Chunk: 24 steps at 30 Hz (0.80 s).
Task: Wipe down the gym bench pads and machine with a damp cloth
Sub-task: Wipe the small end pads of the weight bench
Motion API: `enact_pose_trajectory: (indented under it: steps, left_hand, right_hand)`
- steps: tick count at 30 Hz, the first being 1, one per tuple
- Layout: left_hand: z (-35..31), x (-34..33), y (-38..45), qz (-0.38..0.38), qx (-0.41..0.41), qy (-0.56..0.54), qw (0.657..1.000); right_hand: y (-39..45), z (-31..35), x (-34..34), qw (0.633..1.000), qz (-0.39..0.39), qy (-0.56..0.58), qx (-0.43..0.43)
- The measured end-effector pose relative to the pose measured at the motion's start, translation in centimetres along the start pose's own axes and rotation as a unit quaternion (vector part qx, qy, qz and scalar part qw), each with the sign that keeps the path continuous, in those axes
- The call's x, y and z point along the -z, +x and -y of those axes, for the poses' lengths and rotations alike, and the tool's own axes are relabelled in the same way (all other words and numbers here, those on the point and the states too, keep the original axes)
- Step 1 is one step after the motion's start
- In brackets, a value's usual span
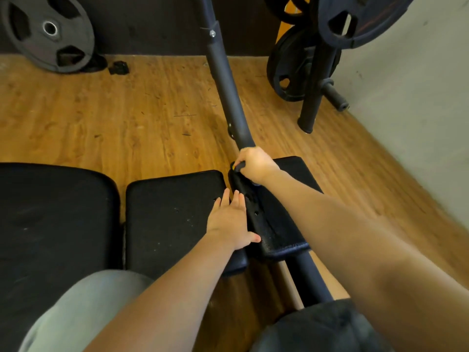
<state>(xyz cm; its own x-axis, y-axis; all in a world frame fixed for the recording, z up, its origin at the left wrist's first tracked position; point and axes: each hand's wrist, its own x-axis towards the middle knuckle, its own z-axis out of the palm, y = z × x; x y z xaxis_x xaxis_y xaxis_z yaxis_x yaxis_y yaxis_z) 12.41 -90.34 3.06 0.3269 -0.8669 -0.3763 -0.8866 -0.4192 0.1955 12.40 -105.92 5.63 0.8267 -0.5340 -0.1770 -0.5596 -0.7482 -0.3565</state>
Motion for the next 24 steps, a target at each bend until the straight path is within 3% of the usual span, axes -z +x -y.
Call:
enact_pose_trajectory:
  steps: [4,12,16,18,24]
  left_hand:
    - [0.0,0.2,0.0,0.0,0.001,-0.011,1.0]
    - [0.0,0.5,-0.5,-0.003,0.006,-0.018,1.0]
    - [-0.2,0.5,-1.2,-0.001,0.001,-0.017,1.0]
    - [-0.2,0.4,-1.3,-0.002,-0.002,-0.012,1.0]
    - [-0.1,0.2,-0.7,-0.001,-0.004,0.008,1.0]
  right_hand:
    - [-1.8,-0.6,-0.7,0.999,0.0,-0.032,0.028]
    - [-16.2,-3.0,-1.7,0.991,0.091,-0.055,0.086]
    - [-16.1,-2.8,-0.8,0.988,0.122,-0.064,0.065]
    - [-15.0,-2.5,-0.3,0.99,0.106,-0.068,0.057]
    - [-8.2,-0.3,0.0,0.997,-0.048,-0.05,0.038]
